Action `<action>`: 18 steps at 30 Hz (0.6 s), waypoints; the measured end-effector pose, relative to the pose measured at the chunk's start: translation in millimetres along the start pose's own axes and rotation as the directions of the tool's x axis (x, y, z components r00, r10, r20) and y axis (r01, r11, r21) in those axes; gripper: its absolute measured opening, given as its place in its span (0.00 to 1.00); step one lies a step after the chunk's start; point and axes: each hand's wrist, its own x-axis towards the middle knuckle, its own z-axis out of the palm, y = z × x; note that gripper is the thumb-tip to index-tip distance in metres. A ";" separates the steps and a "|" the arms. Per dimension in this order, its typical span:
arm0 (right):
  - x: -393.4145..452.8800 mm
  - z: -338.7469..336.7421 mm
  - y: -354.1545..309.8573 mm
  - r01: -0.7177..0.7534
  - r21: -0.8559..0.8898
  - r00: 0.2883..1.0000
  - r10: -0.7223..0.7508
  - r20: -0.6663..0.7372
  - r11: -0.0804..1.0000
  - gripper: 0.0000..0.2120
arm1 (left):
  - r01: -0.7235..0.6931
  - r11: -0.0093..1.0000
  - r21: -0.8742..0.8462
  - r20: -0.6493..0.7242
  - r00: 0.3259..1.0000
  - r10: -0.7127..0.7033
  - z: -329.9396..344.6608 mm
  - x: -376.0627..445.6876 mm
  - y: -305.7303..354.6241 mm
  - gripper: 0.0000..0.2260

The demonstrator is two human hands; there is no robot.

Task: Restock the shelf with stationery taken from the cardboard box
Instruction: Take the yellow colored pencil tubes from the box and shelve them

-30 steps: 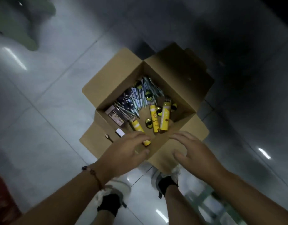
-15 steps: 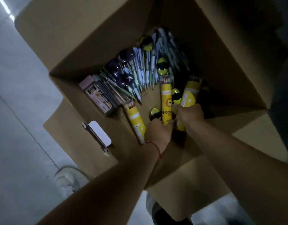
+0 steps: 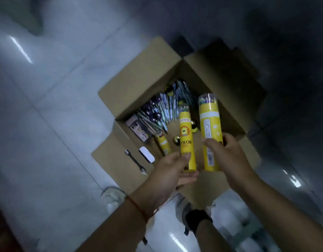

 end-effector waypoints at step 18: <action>-586.8 -94.0 -298.8 0.490 0.323 0.815 -0.557 0.159 0.810 0.16 | -0.657 0.740 0.145 0.205 0.751 0.627 1.9 -667.9 193.4 0.21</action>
